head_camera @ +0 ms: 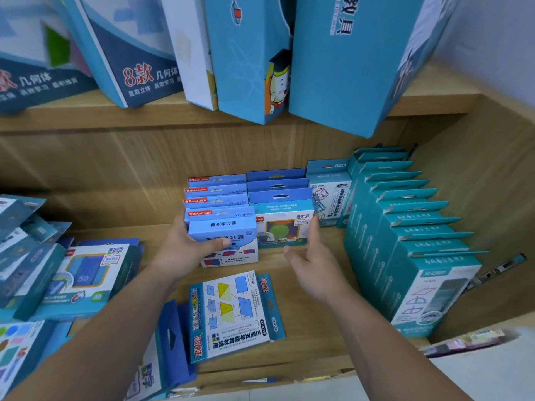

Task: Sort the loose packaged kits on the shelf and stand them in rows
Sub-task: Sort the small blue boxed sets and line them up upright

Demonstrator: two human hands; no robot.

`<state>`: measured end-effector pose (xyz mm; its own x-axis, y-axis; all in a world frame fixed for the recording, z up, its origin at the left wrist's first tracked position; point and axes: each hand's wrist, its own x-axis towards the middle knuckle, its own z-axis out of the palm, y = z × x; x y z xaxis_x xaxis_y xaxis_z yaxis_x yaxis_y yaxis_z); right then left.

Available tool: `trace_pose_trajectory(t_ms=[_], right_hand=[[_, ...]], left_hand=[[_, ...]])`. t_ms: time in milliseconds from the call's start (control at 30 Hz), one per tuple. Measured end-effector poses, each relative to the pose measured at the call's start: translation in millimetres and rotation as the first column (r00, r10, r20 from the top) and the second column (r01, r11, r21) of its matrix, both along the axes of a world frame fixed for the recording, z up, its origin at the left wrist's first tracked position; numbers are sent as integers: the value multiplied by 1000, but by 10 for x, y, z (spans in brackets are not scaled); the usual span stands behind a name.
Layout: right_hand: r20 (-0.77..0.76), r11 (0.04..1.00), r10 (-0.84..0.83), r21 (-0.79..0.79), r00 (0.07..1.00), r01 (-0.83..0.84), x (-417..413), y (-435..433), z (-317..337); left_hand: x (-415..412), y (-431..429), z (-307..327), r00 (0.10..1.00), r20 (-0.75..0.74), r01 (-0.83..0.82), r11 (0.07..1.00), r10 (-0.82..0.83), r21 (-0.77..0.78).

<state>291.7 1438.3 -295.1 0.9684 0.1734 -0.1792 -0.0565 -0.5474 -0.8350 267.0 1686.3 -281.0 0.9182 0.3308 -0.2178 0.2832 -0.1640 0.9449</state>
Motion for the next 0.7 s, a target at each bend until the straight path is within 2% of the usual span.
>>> trace_pose_trajectory(t_ms=[233,433,600,700], right_hand=[[-29,999,42,2,999,-41,-7,-6,25],[-42,997,63,53,997,-60,-29,-65,59],[206,993,-119,25,971,116,-218,-86,86],[307,999,-46,27,951,40,-385,-5,55]], left_hand=[[25,98,87,995,-43,88,996,-87,23],[-84,-16,119,998,23,-64,994,62,89],[-280,-60,164,994,31,-111,962,107,249],[-532,4,203,990,-1,-130,918,140,376]])
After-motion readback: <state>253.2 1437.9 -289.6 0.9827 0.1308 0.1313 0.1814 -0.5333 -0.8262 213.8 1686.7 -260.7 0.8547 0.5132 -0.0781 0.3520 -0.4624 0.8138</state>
